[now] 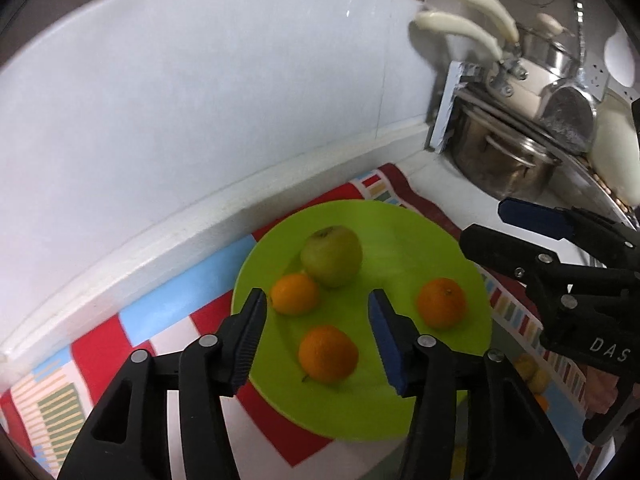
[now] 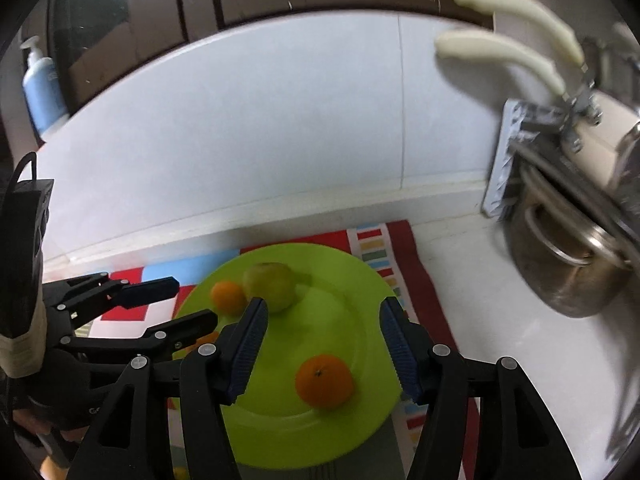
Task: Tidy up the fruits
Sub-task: 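Carry the orange and green apple onto the green plate and release both, then withdraw both open tools from the plate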
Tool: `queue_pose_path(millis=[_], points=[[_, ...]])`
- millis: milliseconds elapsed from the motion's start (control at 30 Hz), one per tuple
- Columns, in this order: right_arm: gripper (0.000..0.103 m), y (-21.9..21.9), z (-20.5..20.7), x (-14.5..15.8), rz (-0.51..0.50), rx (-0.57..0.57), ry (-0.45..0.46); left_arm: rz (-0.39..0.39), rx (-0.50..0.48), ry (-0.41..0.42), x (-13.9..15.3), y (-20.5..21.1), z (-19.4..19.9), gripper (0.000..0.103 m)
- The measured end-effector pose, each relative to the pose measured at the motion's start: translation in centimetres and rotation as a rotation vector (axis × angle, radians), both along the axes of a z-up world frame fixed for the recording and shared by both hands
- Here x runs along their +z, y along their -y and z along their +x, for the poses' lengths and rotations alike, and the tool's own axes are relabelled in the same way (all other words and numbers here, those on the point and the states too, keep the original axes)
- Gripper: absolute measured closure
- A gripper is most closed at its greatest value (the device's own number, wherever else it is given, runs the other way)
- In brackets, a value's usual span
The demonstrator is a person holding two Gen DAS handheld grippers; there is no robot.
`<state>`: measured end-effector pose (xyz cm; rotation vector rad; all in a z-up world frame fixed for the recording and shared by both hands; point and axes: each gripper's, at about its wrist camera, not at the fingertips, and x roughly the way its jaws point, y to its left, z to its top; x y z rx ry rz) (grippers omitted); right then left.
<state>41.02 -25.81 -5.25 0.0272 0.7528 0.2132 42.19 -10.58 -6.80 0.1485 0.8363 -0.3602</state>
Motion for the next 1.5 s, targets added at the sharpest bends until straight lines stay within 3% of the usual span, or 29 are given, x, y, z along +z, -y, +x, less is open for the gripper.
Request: queue_pose_path(millis=[400,567,833,1133,1500], points=[[0.044,-0.5,-6.9,4.6,-0.028,-0.027,0.102,-0.004,0.024,0.118,5.1,-1.2,-6.5,0.042],[0.043,-0.5,-10.0,5.7,-0.027,-0.051,0.12,-0.012,0.033,0.167,6.7,-1.9,-9.9,0.034],[0.031,-0.1,-14.8,7.4,-0.049,-0.11,0.174,0.0,0.034,0.246,8.4,-2.4,-14.7,0.023],[0.027,0.0,-18.7,7.4,-0.061,-0.155,0.194,-0.006,0.033,0.258,7.7,-2.7,-18.3,0.02],[0.027,-1.4,-22.1,5.1,-0.171,-0.152,0.205,0.01,0.023,0.233,4.2,-4.0,-21.0,0.019]])
